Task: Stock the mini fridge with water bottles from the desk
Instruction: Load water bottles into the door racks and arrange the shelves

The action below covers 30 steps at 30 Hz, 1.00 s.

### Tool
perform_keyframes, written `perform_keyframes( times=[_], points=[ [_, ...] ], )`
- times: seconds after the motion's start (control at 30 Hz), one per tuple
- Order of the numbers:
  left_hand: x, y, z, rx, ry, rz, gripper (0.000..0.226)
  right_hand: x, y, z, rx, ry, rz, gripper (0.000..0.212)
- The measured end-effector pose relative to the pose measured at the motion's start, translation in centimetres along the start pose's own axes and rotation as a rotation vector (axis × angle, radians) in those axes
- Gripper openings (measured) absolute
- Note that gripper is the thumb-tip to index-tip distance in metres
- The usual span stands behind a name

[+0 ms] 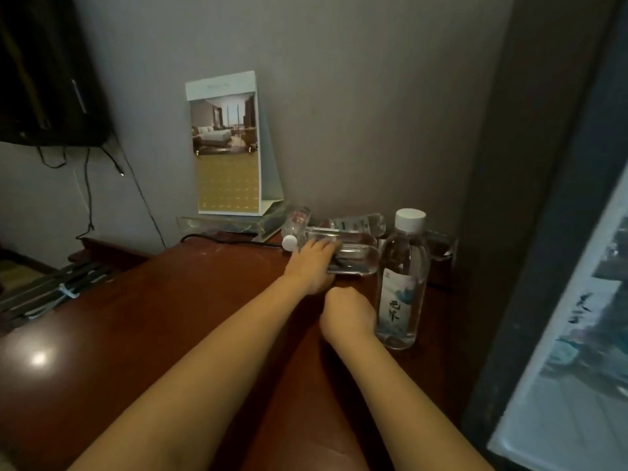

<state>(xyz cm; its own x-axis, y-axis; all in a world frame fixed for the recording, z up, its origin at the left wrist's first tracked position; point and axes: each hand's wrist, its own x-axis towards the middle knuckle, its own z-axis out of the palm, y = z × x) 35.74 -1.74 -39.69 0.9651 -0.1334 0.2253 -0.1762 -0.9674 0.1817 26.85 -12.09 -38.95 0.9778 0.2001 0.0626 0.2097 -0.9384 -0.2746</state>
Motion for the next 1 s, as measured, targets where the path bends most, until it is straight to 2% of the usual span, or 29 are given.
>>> perform_keyframes(
  times=[0.23, 0.3, 0.4, 0.47, 0.53, 0.9, 1.0],
  points=[
    [2.0, -1.1, 0.6, 0.056, 0.083, -0.001, 0.073, -0.1, -0.6, -0.1, -0.041, -0.003, -0.027, 0.032],
    [1.4, -1.6, -0.2, -0.026, 0.03, 0.0, 0.072, -0.1, -0.6, -0.2, -0.04, -0.001, -0.026, 0.031],
    [-0.4, -2.4, -1.9, -0.166, -0.091, -0.09, 0.074, -0.6, -0.8, -0.1, -0.049, 0.004, -0.029, 0.031],
    [-1.7, -3.4, -2.5, -0.189, -0.135, -0.154, 0.064, -1.1, -0.8, 0.1, -0.066, -0.002, -0.032, 0.032],
    [-3.0, -4.1, -2.9, -0.184, -0.15, -0.196, 0.057, -1.7, -0.8, 0.3, -0.087, -0.011, -0.031, 0.034],
    [-9.5, -3.8, -4.6, -0.188, -0.166, -0.25, 0.057, -2.8, -0.3, -0.2, -0.021, -0.153, 0.013, 0.043],
    [-10.7, -3.7, -4.5, -0.15, -0.14, -0.24, 0.056, -3.5, -0.3, -0.2, -0.033, -0.148, 0.018, 0.044]
  ],
)
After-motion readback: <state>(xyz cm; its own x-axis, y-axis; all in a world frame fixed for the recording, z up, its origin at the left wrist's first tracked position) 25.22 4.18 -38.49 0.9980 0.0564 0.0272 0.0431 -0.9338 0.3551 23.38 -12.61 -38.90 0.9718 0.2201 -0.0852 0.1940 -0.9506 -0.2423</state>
